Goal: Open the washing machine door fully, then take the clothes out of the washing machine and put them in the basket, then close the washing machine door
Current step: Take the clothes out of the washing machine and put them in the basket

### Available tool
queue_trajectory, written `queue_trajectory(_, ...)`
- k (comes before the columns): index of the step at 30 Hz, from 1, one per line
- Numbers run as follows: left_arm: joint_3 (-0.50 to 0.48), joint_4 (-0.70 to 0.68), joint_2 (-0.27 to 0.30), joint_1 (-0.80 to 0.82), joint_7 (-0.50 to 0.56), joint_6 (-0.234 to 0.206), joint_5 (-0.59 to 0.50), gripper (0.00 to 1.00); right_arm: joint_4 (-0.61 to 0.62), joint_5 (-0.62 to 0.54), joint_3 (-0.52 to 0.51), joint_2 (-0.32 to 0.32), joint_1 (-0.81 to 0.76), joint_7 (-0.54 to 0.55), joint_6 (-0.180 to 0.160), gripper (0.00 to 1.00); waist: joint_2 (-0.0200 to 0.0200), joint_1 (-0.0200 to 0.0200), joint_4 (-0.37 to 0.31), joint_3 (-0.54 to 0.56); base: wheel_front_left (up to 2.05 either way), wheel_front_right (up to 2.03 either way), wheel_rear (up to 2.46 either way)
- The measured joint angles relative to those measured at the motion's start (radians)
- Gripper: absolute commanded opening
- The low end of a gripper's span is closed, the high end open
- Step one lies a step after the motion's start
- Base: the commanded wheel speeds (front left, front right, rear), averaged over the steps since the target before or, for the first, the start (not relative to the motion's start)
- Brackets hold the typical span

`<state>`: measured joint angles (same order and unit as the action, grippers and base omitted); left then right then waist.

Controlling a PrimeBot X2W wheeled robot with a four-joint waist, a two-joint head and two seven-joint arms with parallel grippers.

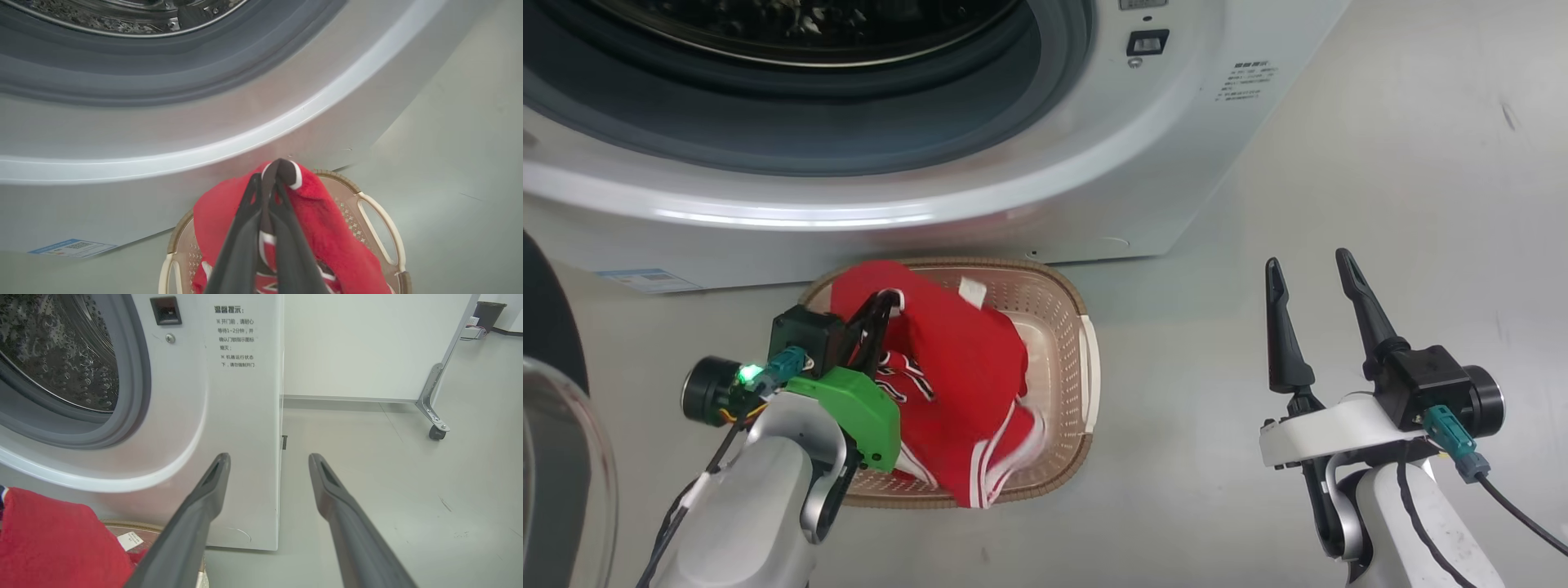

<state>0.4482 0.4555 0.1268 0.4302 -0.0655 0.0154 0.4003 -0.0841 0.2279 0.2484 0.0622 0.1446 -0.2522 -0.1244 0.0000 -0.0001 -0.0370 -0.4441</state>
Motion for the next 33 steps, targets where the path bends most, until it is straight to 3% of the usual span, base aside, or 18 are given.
queue_trajectory(10,0.038,0.253,-0.023,0.034,0.057,0.044,0.005,0.02,0.003,0.0,0.004,-0.001,0.033,0.0,0.0,1.0,0.0,0.0,-0.038,-0.06,0.0,0.0,0.0)
queue_trajectory(12,0.04,0.284,-0.034,0.051,0.057,0.052,0.008,0.25,0.002,0.0,0.005,-0.001,0.033,0.0,0.0,1.0,0.0,0.0,-0.043,-0.066,0.0,0.0,0.0)
queue_trajectory(14,0.043,0.314,-0.044,0.066,0.066,0.058,0.012,0.34,0.002,0.0,0.006,-0.002,0.034,0.0,0.0,1.0,0.0,0.0,-0.046,-0.069,0.0,0.0,0.0)
queue_trajectory(16,0.043,0.34,-0.048,0.074,0.066,0.061,0.014,0.56,0.001,0.0,0.006,-0.002,0.037,0.0,0.0,1.0,0.0,0.0,-0.05,-0.071,0.0,0.0,0.0)
queue_trajectory(17,0.044,0.35,-0.048,0.078,0.064,0.061,0.014,1.0,0.001,0.0,0.006,-0.002,0.038,0.0,0.0,1.0,0.0,0.0,-0.051,-0.071,0.0,0.0,0.0)
queue_trajectory(33,0.047,0.373,-0.063,0.174,-0.082,0.075,0.002,1.0,0.0,0.001,-0.01,-0.005,0.042,0.0,0.0,1.0,0.0,0.0,-0.031,-0.059,0.0,0.0,0.0)
